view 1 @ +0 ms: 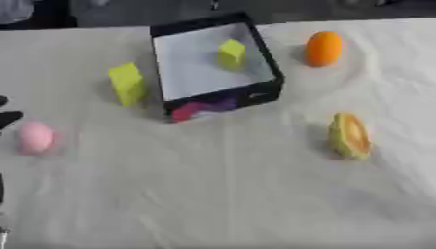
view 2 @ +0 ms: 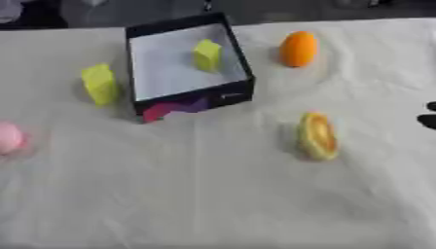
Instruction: Pick up objects on the table and place them in the box.
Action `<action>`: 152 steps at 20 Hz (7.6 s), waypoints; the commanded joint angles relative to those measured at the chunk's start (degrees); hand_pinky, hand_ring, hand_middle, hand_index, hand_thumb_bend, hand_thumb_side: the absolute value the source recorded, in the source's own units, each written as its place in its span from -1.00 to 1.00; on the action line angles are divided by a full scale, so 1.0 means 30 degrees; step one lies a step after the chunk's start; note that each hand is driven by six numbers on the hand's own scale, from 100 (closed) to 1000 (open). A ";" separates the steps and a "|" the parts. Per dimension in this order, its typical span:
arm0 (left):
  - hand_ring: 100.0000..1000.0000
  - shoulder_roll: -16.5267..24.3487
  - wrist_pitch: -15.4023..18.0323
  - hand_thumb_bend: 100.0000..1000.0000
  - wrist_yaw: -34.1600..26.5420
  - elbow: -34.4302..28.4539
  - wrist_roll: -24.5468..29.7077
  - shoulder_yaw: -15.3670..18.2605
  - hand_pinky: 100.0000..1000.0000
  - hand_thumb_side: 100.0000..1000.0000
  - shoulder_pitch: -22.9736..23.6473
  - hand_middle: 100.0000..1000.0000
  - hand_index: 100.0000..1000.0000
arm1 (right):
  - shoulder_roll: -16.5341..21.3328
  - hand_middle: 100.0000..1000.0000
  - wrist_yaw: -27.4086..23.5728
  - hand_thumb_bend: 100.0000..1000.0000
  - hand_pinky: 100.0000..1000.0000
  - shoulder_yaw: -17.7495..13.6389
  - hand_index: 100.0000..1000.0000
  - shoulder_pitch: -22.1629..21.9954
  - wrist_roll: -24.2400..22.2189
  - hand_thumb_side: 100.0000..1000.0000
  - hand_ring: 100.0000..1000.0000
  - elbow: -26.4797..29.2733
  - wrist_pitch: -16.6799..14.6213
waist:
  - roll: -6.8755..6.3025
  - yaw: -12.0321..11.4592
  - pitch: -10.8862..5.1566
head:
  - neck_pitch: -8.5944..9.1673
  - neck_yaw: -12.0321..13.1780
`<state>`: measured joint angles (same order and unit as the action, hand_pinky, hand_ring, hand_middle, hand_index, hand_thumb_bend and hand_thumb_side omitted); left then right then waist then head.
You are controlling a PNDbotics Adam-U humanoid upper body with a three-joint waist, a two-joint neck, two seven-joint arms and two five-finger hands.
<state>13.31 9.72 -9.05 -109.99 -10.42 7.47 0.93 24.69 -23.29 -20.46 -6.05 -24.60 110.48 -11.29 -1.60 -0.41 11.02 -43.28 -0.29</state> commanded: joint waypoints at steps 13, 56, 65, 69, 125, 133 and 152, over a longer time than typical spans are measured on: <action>0.18 0.0617 -0.0293 -1.00 0.0206 -0.0205 0.0174 0.0003 0.61 0.48 -0.0001 0.30 0.44 | 0.1998 0.61 0.1436 -1.00 0.78 0.0359 0.80 -0.0551 -0.1077 0.01 0.62 0.0657 -0.1312 | 0.0292 -0.0067 -0.0146 | -0.0280 0.0414; 0.19 0.1149 -0.0330 -1.00 0.0376 -0.0109 0.0681 -0.0563 0.62 0.49 0.0255 0.31 0.43 | 1.6393 0.69 0.9936 -1.00 0.72 0.7869 0.81 0.1299 0.3676 -0.26 0.68 0.1369 -0.6225 | 0.0207 0.0046 0.0095 | -0.0280 -0.0497; 0.19 0.1149 -0.0365 -1.00 0.0394 -0.0023 0.0527 -0.0402 0.62 0.49 0.0323 0.31 0.43 | 1.5222 0.70 0.9711 -1.00 0.72 0.8822 0.81 0.4924 0.0749 -0.50 0.68 0.0604 -0.4861 | 0.0359 0.0374 -0.0117 | -0.0280 -0.0554; 0.19 0.1132 -0.0388 -1.00 0.0423 0.0022 0.0456 -0.0325 0.62 0.49 0.0339 0.31 0.43 | 1.4261 0.69 0.9897 -1.00 0.72 0.9361 0.81 0.6141 -0.1061 -0.31 0.68 -0.0418 -0.5153 | 0.0450 0.0433 -0.0186 | -0.0280 -0.0579; 0.16 0.1080 -0.0318 -1.00 0.0846 0.0077 0.0371 -0.0283 0.63 0.52 0.0652 0.30 0.42 | 0.8366 0.75 1.4856 -0.66 0.94 1.0940 1.00 1.1515 -0.4443 -0.08 0.81 -0.6776 -0.7867 | 0.0202 -0.0150 0.0548 | -0.0280 -0.0406; 0.16 0.1055 -0.0315 -1.00 0.0891 0.0064 0.0367 -0.0302 0.63 0.53 0.0586 0.30 0.42 | 0.8185 0.75 1.5236 -0.58 0.95 1.0964 1.00 1.1650 -0.5574 -0.16 0.82 -0.7515 -0.9059 | 0.0219 -0.0356 0.0745 | -0.0280 -0.0450; 0.16 0.0980 -0.0351 -1.00 0.1019 0.0046 0.0484 -0.0459 0.63 0.56 0.0369 0.30 0.42 | 0.7897 0.74 1.6908 -0.51 0.96 1.1345 1.00 1.1935 -0.6893 -0.18 0.82 -0.9091 -1.0582 | 0.0373 -0.0927 0.1329 | -0.0280 -0.0785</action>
<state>15.70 8.53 -6.46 -109.01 -9.12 6.10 2.41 47.18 26.79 13.82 29.04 -34.92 83.38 -32.68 -0.27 -3.19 14.88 -43.82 -2.45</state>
